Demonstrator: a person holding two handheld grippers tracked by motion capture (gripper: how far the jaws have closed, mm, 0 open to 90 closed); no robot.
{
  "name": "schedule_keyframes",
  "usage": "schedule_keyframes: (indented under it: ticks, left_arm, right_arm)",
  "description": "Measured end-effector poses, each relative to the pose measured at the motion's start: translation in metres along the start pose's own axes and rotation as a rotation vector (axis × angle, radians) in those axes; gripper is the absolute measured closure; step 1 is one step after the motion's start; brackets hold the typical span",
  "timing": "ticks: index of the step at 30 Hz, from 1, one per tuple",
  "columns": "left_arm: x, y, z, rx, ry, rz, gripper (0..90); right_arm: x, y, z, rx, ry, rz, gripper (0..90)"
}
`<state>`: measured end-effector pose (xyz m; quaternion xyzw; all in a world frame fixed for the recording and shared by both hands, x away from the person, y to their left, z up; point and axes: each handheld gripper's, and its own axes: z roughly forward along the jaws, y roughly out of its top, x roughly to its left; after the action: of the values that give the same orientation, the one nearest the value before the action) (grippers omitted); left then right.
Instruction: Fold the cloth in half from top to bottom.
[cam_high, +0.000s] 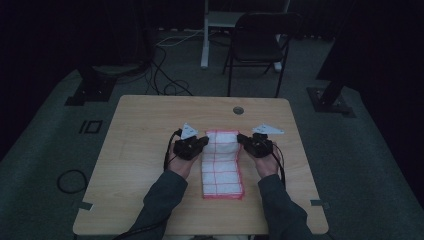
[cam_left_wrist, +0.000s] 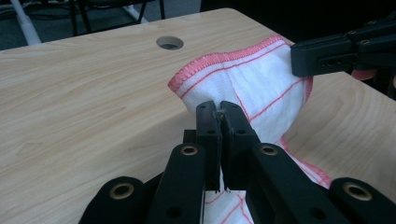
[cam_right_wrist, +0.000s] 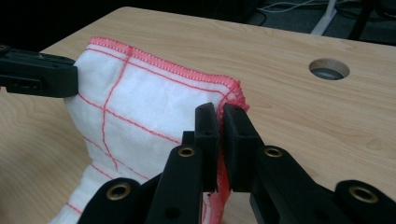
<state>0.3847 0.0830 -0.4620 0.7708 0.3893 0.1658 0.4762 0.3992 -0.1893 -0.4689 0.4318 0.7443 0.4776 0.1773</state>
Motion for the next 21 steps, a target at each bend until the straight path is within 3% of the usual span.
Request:
schedule_keyframes:
  ticks: [9, 21]
  left_arm:
    - [-0.004, -0.007, -0.012, -0.016, -0.014, -0.003, 88.2]
    - [-0.009, -0.016, -0.022, -0.022, -0.029, -0.006, 88.3]
  right_arm:
    - [0.011, -0.006, -0.009, -0.010, 0.020, -0.026, 86.4]
    - [0.017, -0.014, -0.016, -0.022, 0.041, -0.021, 86.4]
